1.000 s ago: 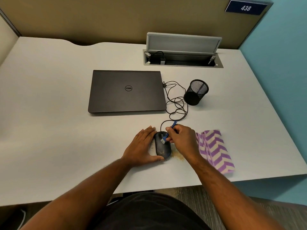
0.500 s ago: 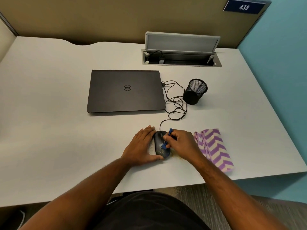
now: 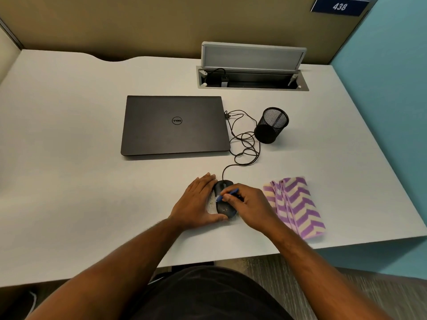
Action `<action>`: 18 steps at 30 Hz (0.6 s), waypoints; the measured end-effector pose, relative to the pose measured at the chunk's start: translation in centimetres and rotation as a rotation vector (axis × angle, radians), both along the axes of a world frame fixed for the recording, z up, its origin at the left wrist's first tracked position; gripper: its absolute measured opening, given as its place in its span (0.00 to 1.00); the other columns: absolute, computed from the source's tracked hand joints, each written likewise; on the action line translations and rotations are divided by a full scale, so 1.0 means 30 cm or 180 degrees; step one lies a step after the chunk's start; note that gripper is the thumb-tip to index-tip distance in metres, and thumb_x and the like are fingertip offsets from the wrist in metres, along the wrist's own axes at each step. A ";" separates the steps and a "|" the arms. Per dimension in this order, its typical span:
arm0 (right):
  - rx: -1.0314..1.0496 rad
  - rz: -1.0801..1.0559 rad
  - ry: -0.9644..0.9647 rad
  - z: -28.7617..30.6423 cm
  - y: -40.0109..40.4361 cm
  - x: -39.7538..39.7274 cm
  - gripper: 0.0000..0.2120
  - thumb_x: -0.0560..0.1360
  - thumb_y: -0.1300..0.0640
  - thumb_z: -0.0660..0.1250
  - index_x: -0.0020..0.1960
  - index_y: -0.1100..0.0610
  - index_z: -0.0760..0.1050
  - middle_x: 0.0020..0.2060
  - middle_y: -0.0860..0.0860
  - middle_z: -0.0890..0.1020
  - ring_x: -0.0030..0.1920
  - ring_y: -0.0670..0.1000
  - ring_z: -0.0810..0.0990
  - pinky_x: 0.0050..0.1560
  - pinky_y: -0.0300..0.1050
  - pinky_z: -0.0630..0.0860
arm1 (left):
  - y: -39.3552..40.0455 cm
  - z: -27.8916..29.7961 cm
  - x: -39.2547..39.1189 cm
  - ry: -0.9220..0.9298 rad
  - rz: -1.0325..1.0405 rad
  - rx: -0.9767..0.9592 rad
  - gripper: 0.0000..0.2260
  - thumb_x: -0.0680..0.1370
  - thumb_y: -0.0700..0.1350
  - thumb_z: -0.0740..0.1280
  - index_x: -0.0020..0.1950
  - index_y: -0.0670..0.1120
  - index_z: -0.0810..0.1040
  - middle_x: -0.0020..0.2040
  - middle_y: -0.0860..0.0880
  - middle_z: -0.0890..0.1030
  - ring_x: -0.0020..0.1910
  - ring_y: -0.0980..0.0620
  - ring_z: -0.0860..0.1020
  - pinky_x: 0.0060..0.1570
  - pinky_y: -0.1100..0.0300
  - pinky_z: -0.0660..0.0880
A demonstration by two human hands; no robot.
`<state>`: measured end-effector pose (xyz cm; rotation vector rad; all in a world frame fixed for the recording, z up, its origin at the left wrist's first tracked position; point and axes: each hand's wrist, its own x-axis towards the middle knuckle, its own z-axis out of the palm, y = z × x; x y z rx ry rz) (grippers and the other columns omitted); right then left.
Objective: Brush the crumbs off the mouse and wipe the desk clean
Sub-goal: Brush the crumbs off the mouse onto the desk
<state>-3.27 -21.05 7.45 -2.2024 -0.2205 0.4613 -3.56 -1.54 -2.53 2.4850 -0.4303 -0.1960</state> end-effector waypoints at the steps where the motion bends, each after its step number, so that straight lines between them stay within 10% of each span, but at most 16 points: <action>1: -0.0128 0.0168 -0.0005 -0.002 0.006 0.000 0.08 0.80 0.54 0.65 0.57 0.51 0.81 0.52 0.47 0.84 0.52 0.44 0.81 0.52 0.34 0.78 | 0.000 0.000 0.000 -0.0005 0.0003 -0.0019 0.52 0.69 0.78 0.65 0.82 0.48 0.56 0.82 0.51 0.56 0.81 0.55 0.51 0.80 0.54 0.47; 10: -0.1187 0.1003 -0.0204 0.013 -0.065 0.010 0.06 0.81 0.52 0.60 0.51 0.52 0.75 0.44 0.49 0.80 0.42 0.47 0.77 0.43 0.44 0.75 | 0.001 -0.001 -0.001 -0.0030 0.0004 0.0000 0.52 0.69 0.78 0.65 0.82 0.49 0.56 0.82 0.52 0.55 0.81 0.54 0.51 0.80 0.54 0.47; 18: -0.0280 0.0522 0.0024 0.034 -0.008 0.006 0.08 0.80 0.55 0.65 0.56 0.52 0.80 0.51 0.47 0.84 0.51 0.44 0.81 0.53 0.37 0.78 | 0.002 -0.008 0.000 -0.0077 -0.0001 -0.0023 0.51 0.69 0.77 0.66 0.82 0.48 0.57 0.82 0.51 0.56 0.81 0.55 0.50 0.80 0.54 0.47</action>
